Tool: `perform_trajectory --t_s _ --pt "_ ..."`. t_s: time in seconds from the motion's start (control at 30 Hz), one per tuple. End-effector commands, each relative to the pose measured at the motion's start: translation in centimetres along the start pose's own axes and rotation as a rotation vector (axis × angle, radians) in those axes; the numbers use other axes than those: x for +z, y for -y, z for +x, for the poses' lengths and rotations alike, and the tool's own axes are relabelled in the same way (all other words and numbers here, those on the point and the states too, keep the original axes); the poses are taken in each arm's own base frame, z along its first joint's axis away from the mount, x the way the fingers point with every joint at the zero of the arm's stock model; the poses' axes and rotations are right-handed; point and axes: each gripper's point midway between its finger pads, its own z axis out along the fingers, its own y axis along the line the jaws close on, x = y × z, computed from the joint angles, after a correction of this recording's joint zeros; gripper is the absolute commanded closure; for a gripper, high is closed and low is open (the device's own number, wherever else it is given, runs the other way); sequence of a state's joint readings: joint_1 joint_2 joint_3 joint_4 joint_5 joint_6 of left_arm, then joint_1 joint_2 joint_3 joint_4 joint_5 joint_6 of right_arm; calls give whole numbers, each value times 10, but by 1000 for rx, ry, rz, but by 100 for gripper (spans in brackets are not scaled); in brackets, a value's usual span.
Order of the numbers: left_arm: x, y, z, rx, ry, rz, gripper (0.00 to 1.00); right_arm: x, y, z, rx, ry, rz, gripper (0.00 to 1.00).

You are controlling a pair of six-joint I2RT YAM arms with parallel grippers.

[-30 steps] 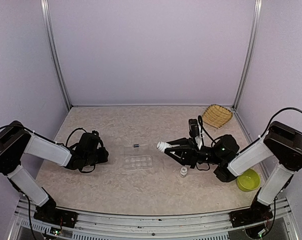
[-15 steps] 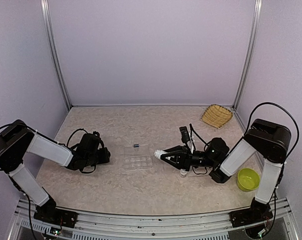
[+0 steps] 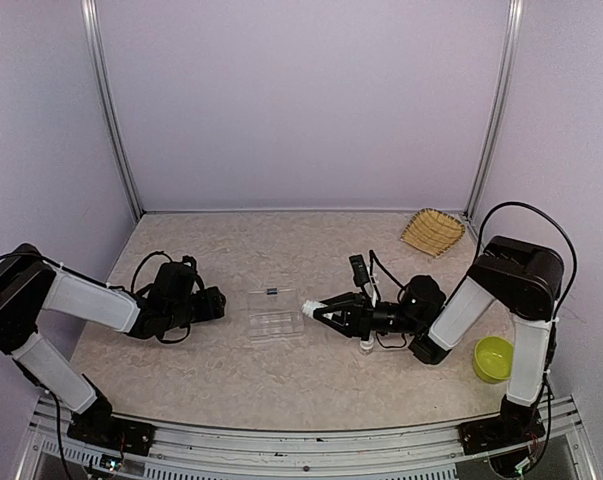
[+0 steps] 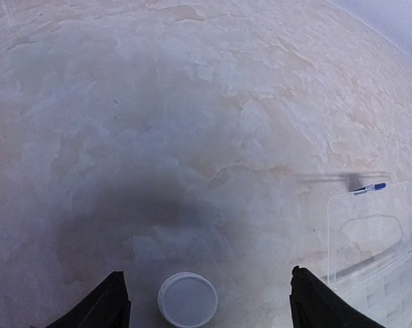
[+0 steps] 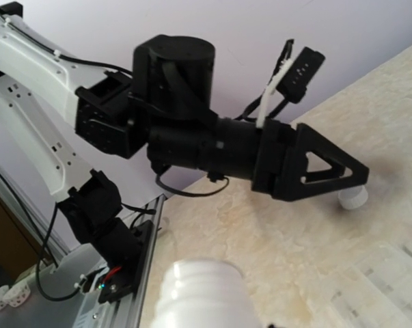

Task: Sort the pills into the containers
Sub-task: Place the lid of the pill bottle at the center of the board, then pour the pill into the compartment of the pill container.

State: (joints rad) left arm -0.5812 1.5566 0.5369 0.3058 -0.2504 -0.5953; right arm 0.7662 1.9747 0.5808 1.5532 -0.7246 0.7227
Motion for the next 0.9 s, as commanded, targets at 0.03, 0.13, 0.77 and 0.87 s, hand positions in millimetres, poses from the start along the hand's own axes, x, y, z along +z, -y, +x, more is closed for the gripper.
perform_trajectory --t_s 0.03,0.13,0.77,0.87 --pt "-10 1 -6 -10 15 17 17 1 -7 -25 -141 85 -38 88" --pt "-15 4 -8 -17 19 38 14 1 1 -22 -139 63 -30 88" --pt "-38 69 10 24 -25 256 7 1 40 -3 -155 -105 -6 86" --pt "-37 76 14 25 -40 282 6 1 43 1 -152 -124 -7 86"
